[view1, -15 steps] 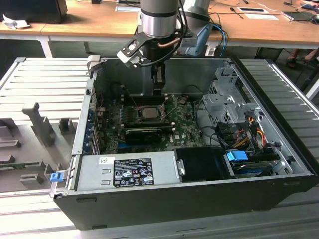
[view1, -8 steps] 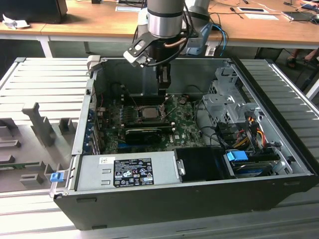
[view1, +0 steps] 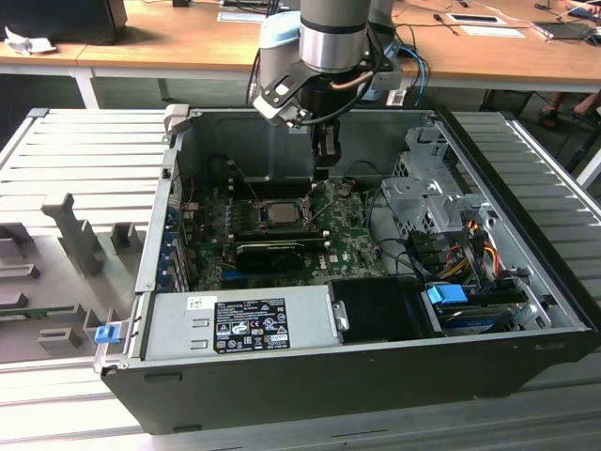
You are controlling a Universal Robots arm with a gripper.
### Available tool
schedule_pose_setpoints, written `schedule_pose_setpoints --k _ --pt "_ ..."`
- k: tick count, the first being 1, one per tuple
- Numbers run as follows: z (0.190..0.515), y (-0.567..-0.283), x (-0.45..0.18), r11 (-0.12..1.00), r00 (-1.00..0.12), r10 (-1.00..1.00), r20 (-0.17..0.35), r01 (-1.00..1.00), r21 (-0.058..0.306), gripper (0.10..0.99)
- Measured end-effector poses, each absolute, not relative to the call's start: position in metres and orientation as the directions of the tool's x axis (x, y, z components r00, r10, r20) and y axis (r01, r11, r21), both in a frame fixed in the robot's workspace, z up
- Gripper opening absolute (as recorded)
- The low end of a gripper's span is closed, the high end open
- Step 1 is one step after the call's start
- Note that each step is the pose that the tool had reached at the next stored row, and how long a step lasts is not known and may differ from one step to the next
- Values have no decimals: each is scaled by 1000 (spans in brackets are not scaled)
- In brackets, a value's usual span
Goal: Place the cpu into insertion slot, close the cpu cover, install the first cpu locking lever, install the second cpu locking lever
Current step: 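Close the cpu cover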
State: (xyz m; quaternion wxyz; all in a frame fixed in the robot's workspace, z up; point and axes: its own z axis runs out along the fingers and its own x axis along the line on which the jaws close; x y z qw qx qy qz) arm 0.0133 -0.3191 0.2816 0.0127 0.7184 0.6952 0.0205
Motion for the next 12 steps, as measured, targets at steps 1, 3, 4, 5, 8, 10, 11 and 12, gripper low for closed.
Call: schedule_pose_setpoints --k 1,3,4,5,8,10,11,12 --pt "282 -319 14 -33 33 999 12 998 47 106" --pt "282 -319 19 -33 33 999 12 998 47 106" --pt "282 -319 25 -33 32 999 12 998 47 106" --pt "282 -319 28 -33 32 999 12 998 47 106" --pt "282 -319 35 -33 32 999 12 998 47 106" --pt "282 -319 47 -33 32 999 12 998 47 106" --pt "282 -319 48 -33 33 999 12 998 47 106" --pt "282 -319 51 -33 33 999 12 998 47 106"
